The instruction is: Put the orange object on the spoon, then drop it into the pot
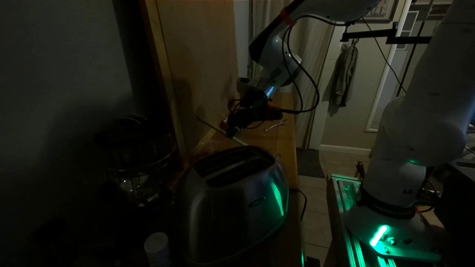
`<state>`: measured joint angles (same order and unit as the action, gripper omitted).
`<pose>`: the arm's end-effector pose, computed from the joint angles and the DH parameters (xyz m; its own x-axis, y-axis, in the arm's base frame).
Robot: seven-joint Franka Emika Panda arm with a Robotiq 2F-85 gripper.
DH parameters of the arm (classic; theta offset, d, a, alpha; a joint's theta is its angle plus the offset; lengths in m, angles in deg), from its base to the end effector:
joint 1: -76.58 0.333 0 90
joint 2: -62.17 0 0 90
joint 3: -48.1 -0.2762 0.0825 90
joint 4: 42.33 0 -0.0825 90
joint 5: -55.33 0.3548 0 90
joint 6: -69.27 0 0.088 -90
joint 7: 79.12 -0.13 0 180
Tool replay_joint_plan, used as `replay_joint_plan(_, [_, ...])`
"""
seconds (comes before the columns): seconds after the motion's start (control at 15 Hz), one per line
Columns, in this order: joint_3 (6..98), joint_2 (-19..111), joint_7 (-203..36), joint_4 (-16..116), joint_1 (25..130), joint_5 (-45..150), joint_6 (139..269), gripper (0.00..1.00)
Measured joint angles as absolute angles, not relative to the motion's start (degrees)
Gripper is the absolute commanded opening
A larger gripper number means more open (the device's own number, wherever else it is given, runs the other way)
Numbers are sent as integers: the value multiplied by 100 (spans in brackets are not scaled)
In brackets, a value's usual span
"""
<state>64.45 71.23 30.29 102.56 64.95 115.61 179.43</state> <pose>0.3920 -0.1148 0.2997 0.5442 0.3159 0.7772 0.7814 -0.5281 -0.3325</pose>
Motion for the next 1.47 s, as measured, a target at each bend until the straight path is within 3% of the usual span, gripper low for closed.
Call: replay_joint_plan(1.47, [6471, 7198, 3369, 10210, 6334, 11578, 17344, 6])
